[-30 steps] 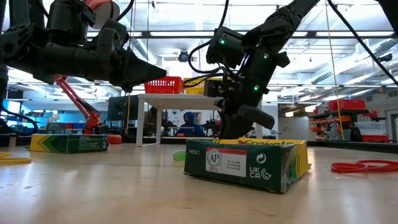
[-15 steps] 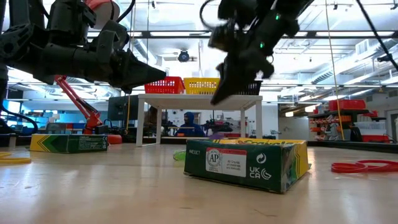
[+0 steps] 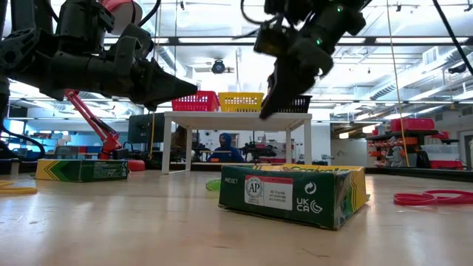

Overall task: Pick & Place Office Desk Supplies
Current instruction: Put the purple spring keychain into the yellow bin on the shelf

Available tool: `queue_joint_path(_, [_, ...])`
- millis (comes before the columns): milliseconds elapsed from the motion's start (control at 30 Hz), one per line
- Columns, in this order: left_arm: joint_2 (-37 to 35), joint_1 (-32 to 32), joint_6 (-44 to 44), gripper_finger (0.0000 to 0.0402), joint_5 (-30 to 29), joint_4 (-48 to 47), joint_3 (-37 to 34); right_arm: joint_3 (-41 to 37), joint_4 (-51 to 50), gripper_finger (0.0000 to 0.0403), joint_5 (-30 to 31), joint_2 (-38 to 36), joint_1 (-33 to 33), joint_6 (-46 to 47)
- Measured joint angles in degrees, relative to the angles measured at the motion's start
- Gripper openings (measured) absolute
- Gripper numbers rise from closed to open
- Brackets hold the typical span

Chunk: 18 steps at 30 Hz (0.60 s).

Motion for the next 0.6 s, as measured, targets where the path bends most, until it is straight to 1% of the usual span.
queue_joint_path(133, [0.0,0.0,0.0,0.0016,0.0,0.2,0.0,0.0,0.3,0.0126,0.3,4.6,2.3,0.7])
queue_joint_path(200, [0.0,0.0,0.0,0.0016,0.0,0.2,0.0,0.0,0.7,0.0144,1.8,7.0,3.0,0.8])
queue_joint_path(267, [0.0,0.0,0.0,0.0016,0.0,0.3,0.0,0.0,0.4,0.0153,4.5,8.7,3.0,0.8])
queue_joint_path(367, [0.0,0.0,-0.2,0.0016,0.0,0.3,0.0,0.0,1.1,0.0157,5.6,10.5,2.6,0.7])
queue_joint_path(500, [0.0,0.0,-0.2,0.0016,0.0,0.4,0.0,0.0,1.6,0.0157,5.1,12.2,2.0,0.3])
queue_joint_path(600, [0.0,0.0,-0.2,0.0016,0.0,0.3,0.0,0.0,1.8,0.0147,5.1,12.4,2.0,-0.9])
